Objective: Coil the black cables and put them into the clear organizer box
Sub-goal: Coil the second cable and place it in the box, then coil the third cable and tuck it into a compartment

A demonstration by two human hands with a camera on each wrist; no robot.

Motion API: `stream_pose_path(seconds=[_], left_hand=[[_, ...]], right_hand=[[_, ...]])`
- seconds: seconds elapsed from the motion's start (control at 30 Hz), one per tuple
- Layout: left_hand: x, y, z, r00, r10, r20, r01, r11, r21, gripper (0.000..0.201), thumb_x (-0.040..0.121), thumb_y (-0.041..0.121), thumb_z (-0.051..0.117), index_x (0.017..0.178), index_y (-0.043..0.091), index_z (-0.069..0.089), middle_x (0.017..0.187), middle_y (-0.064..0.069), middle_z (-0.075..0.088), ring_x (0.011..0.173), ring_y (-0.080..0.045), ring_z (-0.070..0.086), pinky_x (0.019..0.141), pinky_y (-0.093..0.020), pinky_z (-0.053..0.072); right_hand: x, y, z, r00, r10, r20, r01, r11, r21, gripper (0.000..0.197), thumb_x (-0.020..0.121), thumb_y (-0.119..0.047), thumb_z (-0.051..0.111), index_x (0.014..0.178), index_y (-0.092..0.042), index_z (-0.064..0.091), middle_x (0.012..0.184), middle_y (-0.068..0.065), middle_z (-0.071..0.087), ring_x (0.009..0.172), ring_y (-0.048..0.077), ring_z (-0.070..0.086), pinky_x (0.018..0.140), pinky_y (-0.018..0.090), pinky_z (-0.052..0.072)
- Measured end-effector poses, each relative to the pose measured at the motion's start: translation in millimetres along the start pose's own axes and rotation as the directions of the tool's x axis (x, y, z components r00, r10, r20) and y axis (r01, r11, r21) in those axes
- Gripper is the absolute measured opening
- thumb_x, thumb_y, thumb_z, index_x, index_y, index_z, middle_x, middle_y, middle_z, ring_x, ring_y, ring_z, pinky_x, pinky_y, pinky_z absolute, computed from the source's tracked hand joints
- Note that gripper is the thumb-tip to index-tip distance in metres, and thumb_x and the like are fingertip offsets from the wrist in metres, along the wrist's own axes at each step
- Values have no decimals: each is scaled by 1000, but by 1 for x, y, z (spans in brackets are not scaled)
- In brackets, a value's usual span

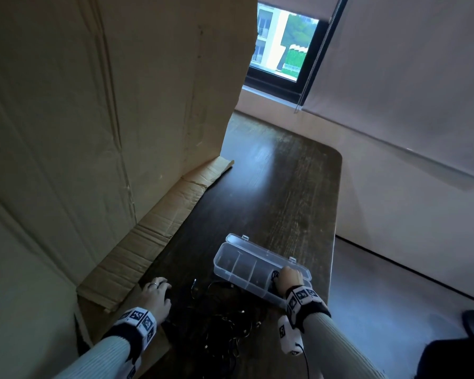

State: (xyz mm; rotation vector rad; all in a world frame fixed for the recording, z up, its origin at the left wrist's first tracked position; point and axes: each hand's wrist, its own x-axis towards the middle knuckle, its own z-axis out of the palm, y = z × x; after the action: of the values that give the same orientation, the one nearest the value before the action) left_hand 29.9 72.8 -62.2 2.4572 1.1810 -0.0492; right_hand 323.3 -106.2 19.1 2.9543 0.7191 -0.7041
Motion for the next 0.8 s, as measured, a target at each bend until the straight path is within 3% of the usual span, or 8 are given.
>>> stream_pose_path(seconds=[0.1,0.2,0.3,0.4,0.47,0.57,0.67,0.8], left_hand=[[2,0,-1,1000,-6,-6,6,1000,6,35,89,26,52,124,26,53,141,8,38,124,-14,42,100,-24,37],[3,0,-2,1000,-10,-13,10,1000,10,35,89,26,52,124,27,53,141,9,39,124,-12,43,102,-23,35],[1,1,-4,1000,-14,-12,14,1000,6,35,89,25,52,124,27,53,142,9,38,124,-12,43,102,-23,34],[0,0,-5,1000,-12,2,12,1000,-9,35,89,25,54,124,25,55,142,8,39,125,-13,42,103,-24,34],[0,-3,-5,1000,-5,30,7,999,-49,32,89,25,54,121,24,57,142,7,39,127,-14,41,104,-25,35],[-2,-6,-6,997,12,78,-1,991,-131,26,91,21,54,115,18,62,140,1,42,127,-16,42,105,-25,33],[-13,-5,-7,998,58,-9,-59,966,-253,21,89,10,57,109,10,66,132,-6,51,121,-20,49,102,-27,36],[-38,8,-14,972,215,-92,-234,916,-327,20,87,8,60,103,17,68,121,5,55,110,-11,54,91,-18,37]], right_hand=[[-1,-2,2,992,-2,-128,14,995,95,19,90,3,50,83,-1,67,80,12,64,72,26,63,65,33,55],[4,-3,10,988,-19,-154,40,990,134,26,85,9,52,65,-3,63,76,12,67,69,27,66,64,35,59],[8,-9,4,995,-17,-97,32,987,156,20,89,5,49,88,2,69,95,18,71,89,32,68,69,33,54],[6,-12,-3,995,-67,-75,74,993,97,15,88,-3,58,98,-4,68,104,14,70,96,29,67,76,33,55],[-2,-11,-2,986,-132,-104,142,986,87,21,86,-10,62,106,-11,70,110,11,69,102,26,66,83,33,55],[-44,-4,2,951,-258,-171,292,930,222,22,88,-18,62,108,-13,71,110,8,70,100,20,66,86,28,51],[-100,7,20,921,-390,-1,374,881,292,26,91,-24,62,114,-14,69,112,3,71,99,12,65,85,18,48],[-147,11,55,884,-409,228,300,869,394,53,89,-53,57,131,-20,58,126,-1,65,114,10,60,92,15,43]])
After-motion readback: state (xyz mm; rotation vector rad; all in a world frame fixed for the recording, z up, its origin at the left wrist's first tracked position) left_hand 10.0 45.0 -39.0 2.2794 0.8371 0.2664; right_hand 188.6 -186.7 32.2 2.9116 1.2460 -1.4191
